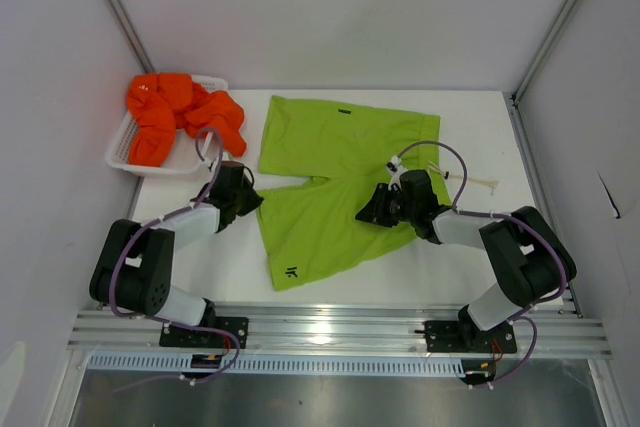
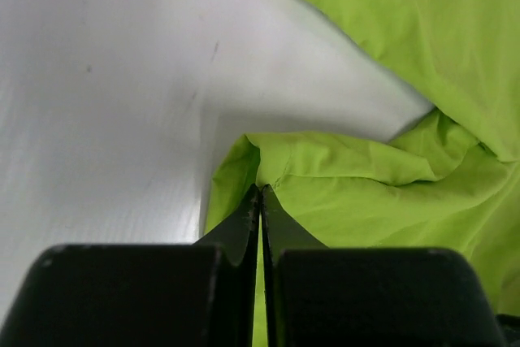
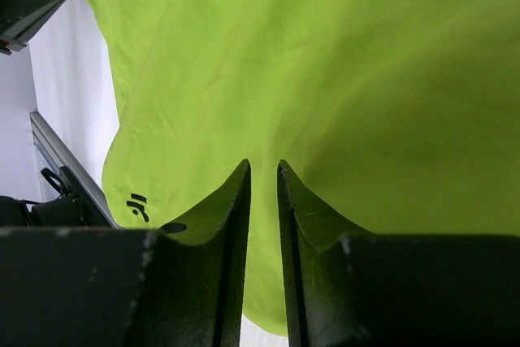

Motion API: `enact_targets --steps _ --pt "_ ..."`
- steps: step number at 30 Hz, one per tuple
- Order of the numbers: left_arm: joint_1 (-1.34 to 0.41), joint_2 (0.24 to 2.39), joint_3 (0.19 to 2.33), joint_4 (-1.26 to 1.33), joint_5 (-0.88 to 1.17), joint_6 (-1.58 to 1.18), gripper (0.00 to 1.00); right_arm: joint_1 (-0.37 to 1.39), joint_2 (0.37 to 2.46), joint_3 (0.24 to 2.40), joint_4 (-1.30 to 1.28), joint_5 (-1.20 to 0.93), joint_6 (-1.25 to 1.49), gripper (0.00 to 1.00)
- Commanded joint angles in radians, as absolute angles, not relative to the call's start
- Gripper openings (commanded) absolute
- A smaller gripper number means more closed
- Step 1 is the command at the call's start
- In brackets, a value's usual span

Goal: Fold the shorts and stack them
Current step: Flatten the shorts out

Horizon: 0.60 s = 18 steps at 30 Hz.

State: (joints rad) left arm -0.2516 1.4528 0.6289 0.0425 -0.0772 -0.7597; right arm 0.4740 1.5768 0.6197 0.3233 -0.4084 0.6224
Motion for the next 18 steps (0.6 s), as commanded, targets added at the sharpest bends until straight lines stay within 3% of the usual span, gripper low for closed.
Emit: enact_targets --steps 1,13,16,17,18 --pt "-0.207 1.457 0.661 0.049 -0.095 -0.749 0.00 0.479 1.568 0.635 0.347 -0.396 0.594 0.22" --pt "-0.123 1.488 0.731 -0.029 -0.085 -0.706 0.01 0.476 1.531 0.640 0.310 -0.376 0.581 0.23" --pt "-0.121 1.499 0.733 -0.064 -0.089 -0.706 0.18 0.457 1.461 0.643 0.267 -0.351 0.578 0.29" --pt "-0.121 1.484 0.717 -0.054 -0.084 -0.709 0.42 0.453 1.435 0.646 0.224 -0.338 0.577 0.31" --pt "-0.123 1.441 0.703 -0.031 -0.087 -0.716 0.49 0.442 1.408 0.649 0.192 -0.322 0.572 0.32"
